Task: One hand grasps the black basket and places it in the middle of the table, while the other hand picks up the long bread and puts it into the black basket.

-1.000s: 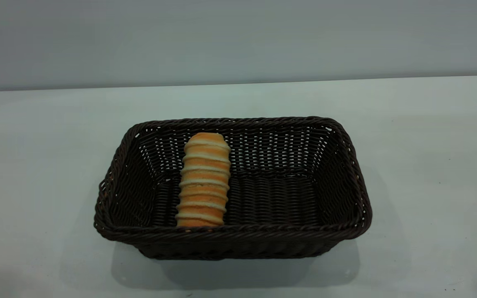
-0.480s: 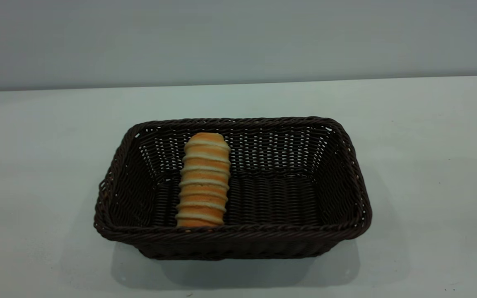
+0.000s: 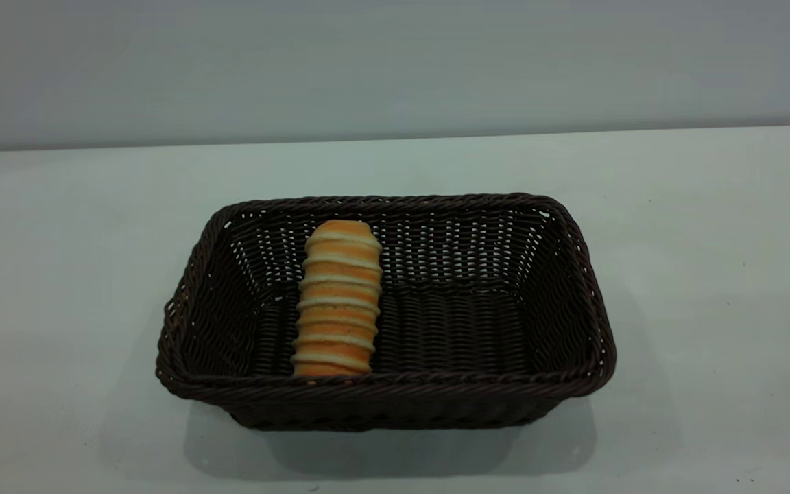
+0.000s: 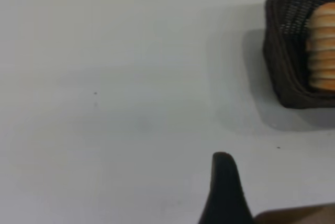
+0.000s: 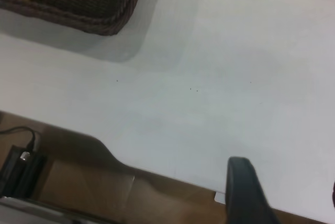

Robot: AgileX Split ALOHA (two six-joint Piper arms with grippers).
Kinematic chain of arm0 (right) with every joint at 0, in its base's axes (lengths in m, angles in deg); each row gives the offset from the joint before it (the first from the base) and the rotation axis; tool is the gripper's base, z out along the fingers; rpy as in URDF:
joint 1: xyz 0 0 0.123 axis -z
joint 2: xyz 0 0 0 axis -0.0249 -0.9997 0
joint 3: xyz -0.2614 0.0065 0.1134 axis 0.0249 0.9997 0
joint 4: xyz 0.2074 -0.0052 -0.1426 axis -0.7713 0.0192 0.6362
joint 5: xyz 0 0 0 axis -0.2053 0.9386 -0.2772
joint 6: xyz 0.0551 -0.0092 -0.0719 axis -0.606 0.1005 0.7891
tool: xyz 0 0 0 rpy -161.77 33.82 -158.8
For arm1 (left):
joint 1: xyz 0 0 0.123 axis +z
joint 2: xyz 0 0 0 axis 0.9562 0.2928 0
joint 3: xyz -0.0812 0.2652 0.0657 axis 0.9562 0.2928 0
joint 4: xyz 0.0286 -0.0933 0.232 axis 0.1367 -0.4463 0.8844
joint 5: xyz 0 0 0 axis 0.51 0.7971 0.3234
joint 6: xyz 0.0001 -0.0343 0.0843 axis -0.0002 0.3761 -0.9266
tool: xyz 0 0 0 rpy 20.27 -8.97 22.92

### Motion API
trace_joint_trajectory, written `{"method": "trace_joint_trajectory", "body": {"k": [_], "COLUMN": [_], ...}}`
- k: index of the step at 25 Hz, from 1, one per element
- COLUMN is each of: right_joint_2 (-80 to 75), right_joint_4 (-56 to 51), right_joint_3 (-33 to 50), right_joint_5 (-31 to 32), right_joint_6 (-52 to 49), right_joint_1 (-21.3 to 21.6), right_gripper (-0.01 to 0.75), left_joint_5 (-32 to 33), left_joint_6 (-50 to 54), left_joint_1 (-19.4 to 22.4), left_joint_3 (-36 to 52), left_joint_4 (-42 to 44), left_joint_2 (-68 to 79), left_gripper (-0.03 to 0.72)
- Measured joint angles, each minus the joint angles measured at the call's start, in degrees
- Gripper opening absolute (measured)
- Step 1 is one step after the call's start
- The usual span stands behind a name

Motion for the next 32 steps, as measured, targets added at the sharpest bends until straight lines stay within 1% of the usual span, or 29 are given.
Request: {"method": "trace_joint_trajectory", "body": {"k": [3,5,11,16,23,27,32], "right_joint_2": [0.0,0.0,1.9,5.7,6.8,6.8,6.8], "right_joint_4": [0.7,1.5,2.8,3.2,3.2,3.2,3.2], "right_joint_3": [0.0,0.5,6.0,6.6,6.6,6.6,6.6], "right_joint_5": [0.1,-0.1,-4.0,-4.0,-4.0,-4.0,-4.0], "right_joint_6": [0.2,0.3,-0.2,-0.4,-0.4,-0.4,-0.4], "right_joint_1": [0.0,0.0,0.0,0.0,0.0,0.0,0.0], "right_gripper": [0.417,0.417,0.417,0.417,0.417,0.417,0.417], "left_joint_5": [2.1,2.2,2.2,2.2,1.5,0.9,0.9], "left_joint_6": [-0.7,-0.8,-2.6,-3.5,-7.7,-10.4,-11.3], "left_joint_1": [0.0,-0.1,-0.1,-0.1,-0.1,-0.1,-0.1], "left_joint_3": [0.0,0.0,0.0,0.6,6.4,6.8,6.8], "left_joint_4": [-1.4,-1.8,-1.7,-1.8,-4.3,-5.5,-5.9], "left_joint_2": [-1.5,-2.3,-3.3,-3.4,-3.4,-3.4,-3.4], "left_gripper": [0.554,0.554,0.554,0.554,0.553,0.553,0.553]}}
